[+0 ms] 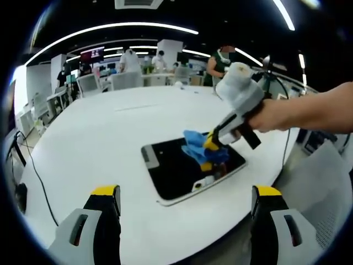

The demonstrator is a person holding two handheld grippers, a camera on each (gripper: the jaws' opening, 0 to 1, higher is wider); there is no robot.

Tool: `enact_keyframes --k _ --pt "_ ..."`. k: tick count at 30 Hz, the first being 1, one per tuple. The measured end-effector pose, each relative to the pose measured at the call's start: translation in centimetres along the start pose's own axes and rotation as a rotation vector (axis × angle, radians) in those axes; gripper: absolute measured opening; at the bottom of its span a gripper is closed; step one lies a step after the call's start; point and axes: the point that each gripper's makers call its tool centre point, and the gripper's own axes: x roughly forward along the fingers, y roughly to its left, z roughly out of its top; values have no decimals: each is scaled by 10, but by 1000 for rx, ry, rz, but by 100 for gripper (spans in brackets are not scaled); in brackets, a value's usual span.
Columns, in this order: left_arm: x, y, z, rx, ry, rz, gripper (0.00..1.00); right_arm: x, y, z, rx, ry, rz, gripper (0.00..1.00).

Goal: Wipe the mirror surface with the cleaning cloth until all visible marks leave the cleaned area.

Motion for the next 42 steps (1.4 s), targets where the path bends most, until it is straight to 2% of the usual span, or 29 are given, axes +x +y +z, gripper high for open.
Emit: enact_keyframes --k 10,18,26,37,42 --pt "1 0 1 7 1 -4 99 -4 5 -3 -3 -22 0 0" --pt "2 -1 2 17 5 -9 99 -12 16 -14 -30 -37 4 0" --pt "3 -2 2 21 9 -14 99 -17 23 -22 -21 -49 6 0" --pt "3 -1 2 24 11 -15 99 -26 36 -34 -21 -35 47 1" --pt "3 -2 3 20 9 -16 99 -29 41 -37 -58 -43 57 1"
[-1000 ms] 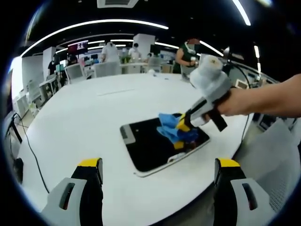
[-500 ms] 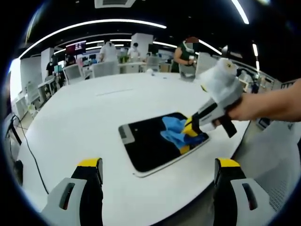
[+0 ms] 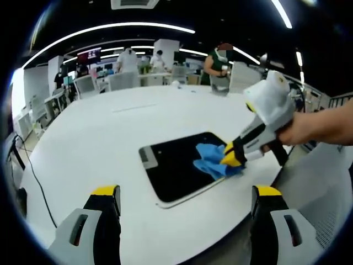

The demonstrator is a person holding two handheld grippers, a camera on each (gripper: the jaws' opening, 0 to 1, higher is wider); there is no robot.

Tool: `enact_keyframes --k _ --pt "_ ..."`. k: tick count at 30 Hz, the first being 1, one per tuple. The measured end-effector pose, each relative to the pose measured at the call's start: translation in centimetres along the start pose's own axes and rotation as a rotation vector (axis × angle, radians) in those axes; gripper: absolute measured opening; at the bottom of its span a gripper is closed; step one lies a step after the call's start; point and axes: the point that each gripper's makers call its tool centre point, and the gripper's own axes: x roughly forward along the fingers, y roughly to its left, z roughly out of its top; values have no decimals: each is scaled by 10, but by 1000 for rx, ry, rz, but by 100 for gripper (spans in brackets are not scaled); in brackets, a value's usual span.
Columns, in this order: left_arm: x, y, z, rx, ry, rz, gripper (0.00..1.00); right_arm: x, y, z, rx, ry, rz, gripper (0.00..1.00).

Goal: Wipe the mirror surface with the cleaning cloth until all visible marks leave the cleaned area.

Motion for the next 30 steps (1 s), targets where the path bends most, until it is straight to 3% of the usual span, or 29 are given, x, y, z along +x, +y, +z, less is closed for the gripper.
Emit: enact_keyframes --k 16,30 --pt "2 2 0 0 3 1 99 -2 6 -3 31 -3 40 1" --pt "5 4 3 6 4 2 99 -1 4 -3 93 40 77 1"
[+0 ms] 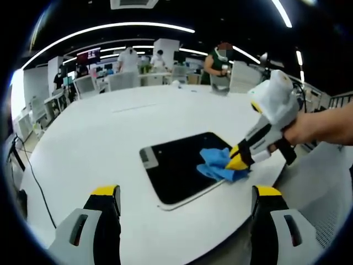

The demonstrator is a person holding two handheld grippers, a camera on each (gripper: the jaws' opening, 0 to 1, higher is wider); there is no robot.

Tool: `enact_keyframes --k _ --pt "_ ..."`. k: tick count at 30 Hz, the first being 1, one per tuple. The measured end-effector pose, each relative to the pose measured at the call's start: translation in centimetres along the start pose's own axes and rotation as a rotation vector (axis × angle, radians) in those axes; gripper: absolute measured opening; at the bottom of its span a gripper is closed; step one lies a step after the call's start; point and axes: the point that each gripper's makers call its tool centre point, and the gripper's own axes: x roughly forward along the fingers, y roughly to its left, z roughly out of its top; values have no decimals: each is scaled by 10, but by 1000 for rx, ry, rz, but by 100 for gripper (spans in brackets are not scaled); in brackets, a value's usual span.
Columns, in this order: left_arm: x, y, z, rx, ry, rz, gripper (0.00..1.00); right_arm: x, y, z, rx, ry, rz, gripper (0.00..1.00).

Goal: Wipe the mirror surface with the cleaning cloth until all visible marks leave the cleaned area.

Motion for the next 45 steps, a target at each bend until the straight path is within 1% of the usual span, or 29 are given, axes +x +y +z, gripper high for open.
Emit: enact_keyframes --k 6,12,15,26,30,32,35,45 --pt "0 0 -1 5 5 -2 99 1 0 1 15 56 22 0" --pt "0 1 -1 1 5 1 99 1 0 -1 24 83 27 0" --pt "0 1 -1 -3 2 4 99 0 1 -1 14 94 29 0" --pt "0 2 -1 -9 -3 11 99 -1 0 -2 -17 82 41 0" --pt "-1 3 -1 -12 -4 15 99 -3 -4 -6 -41 85 34 0" --pt "-1 4 -1 -14 -5 17 99 -4 -4 -7 -58 68 49 0" --pt "-1 3 -1 -13 -4 17 99 -6 -8 -12 -77 76 46 0" --pt "-1 2 -2 -9 2 14 99 -12 -16 -19 -49 80 49 0"
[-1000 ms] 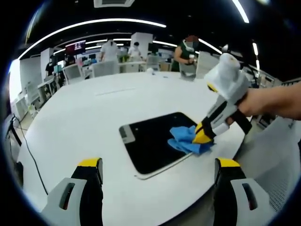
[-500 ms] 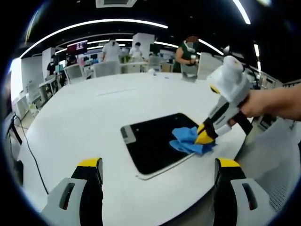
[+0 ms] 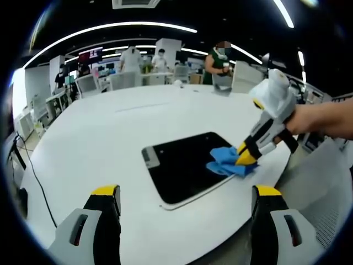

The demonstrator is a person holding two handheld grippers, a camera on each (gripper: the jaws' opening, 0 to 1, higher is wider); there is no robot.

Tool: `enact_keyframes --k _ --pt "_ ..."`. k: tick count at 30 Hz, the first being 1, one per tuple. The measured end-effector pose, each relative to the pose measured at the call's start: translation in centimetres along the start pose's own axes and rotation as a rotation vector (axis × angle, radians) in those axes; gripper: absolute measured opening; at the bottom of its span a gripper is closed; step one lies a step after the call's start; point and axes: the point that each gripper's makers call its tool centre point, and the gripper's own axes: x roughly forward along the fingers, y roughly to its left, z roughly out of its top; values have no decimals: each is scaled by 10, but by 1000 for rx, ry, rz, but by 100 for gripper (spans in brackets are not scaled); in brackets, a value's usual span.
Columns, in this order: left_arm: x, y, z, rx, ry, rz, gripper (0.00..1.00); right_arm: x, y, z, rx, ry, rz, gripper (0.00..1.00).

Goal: Wipe the mirror surface with the cleaning cloth until all visible marks leave the cleaned area.

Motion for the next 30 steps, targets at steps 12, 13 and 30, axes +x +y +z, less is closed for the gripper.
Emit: enact_keyframes --k 12,13,30 --pt "0 0 -1 7 5 -2 99 -7 -9 -12 12 7 -21 0" --pt "0 0 -1 7 6 -2 99 -8 -10 -14 15 7 -24 0" --pt "1 -4 -3 14 21 -19 99 -8 -15 -11 136 -24 -108 0"
